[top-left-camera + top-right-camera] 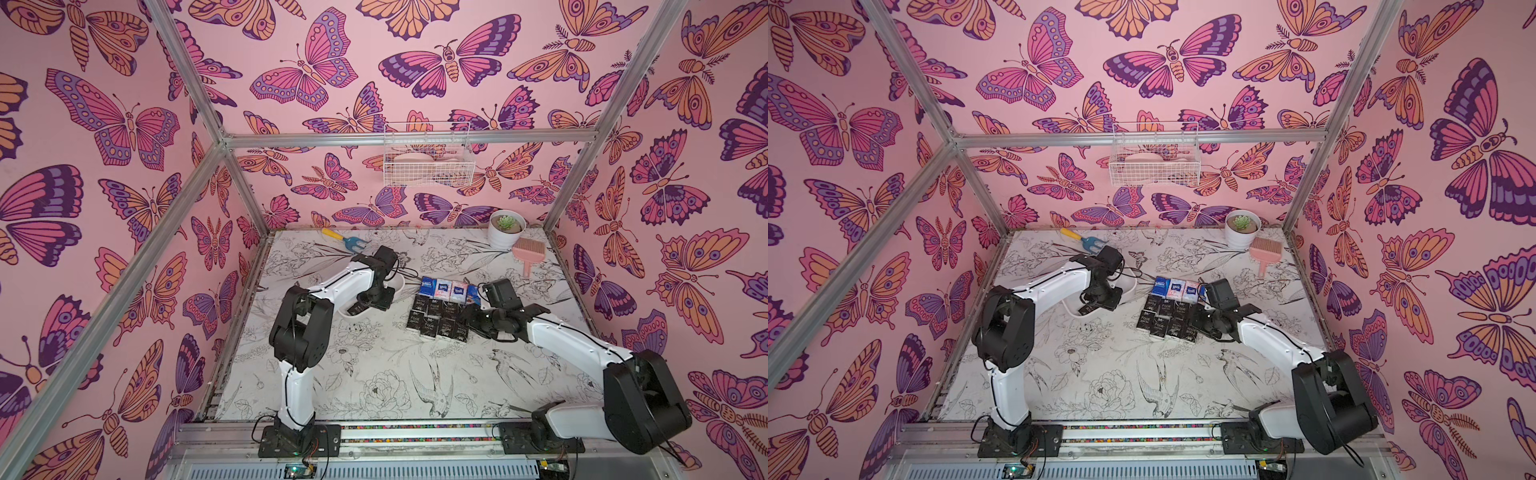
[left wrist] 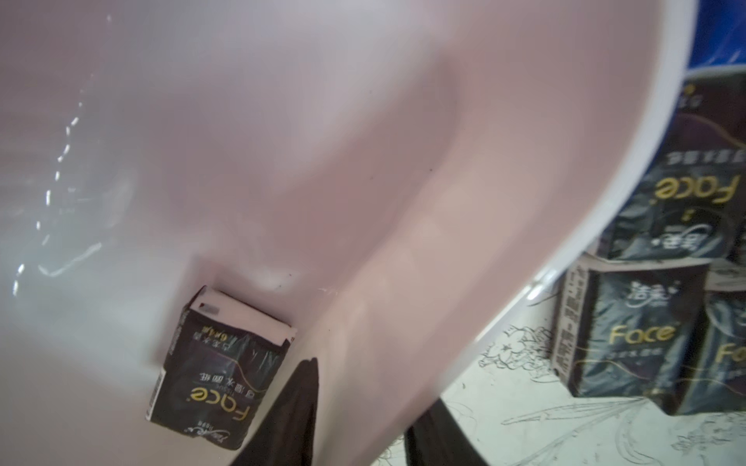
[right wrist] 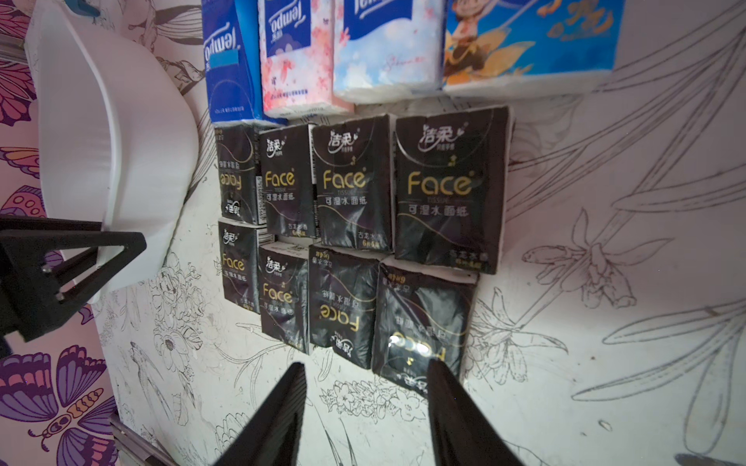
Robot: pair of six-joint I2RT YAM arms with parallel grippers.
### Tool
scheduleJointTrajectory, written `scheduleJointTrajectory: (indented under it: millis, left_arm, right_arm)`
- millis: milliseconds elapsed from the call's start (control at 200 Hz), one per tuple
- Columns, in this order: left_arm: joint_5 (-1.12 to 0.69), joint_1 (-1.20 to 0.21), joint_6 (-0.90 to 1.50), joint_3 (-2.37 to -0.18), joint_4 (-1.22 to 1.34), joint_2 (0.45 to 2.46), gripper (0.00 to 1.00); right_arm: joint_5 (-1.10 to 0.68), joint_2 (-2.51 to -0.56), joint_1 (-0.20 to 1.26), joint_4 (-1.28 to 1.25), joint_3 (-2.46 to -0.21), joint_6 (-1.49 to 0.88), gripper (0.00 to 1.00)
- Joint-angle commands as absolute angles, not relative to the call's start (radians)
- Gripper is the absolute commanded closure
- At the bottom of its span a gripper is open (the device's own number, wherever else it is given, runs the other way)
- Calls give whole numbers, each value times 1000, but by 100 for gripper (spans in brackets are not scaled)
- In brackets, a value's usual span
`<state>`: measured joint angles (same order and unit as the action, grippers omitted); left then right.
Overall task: Take the pocket tissues out of the storage box
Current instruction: Adjust the storage box at the center of the board.
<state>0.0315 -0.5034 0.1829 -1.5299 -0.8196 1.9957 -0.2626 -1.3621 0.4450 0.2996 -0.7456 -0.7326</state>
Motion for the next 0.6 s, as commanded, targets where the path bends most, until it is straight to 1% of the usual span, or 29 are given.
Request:
scheduleJointTrajectory:
  millis: [0, 70, 130, 270, 381, 466, 516, 596]
  left_arm:
    - [88, -480, 279, -1554, -848, 2020, 73]
    - [77, -466, 337, -1561, -844, 2021, 78]
    - [70, -459, 377, -1575, -842, 2029, 81]
    - [38, -447, 472, -1622, -813, 2057, 80]
    - [-2, -436, 525, -1667, -793, 2072, 74]
    - [-73, -426, 529, -1683, -775, 2053, 60]
    - [-104, -415, 521, -1686, -773, 2037, 55]
    - [-146, -384, 495, -1662, -775, 1989, 51]
  right_arm:
    - [-267, -1362, 449, 298, -733, -726, 49]
    - [-267, -1361, 450, 295, -729, -727, 49]
    - [-270, -1359, 450, 290, -723, -727, 49]
    - [-277, -1357, 449, 271, -705, -736, 49]
    - [-278, -1346, 451, 267, -693, -738, 49]
    - [-271, -1337, 449, 276, -690, -731, 49]
    - [-270, -1335, 449, 283, -690, -724, 49]
    - [-268, -1330, 449, 290, -692, -718, 49]
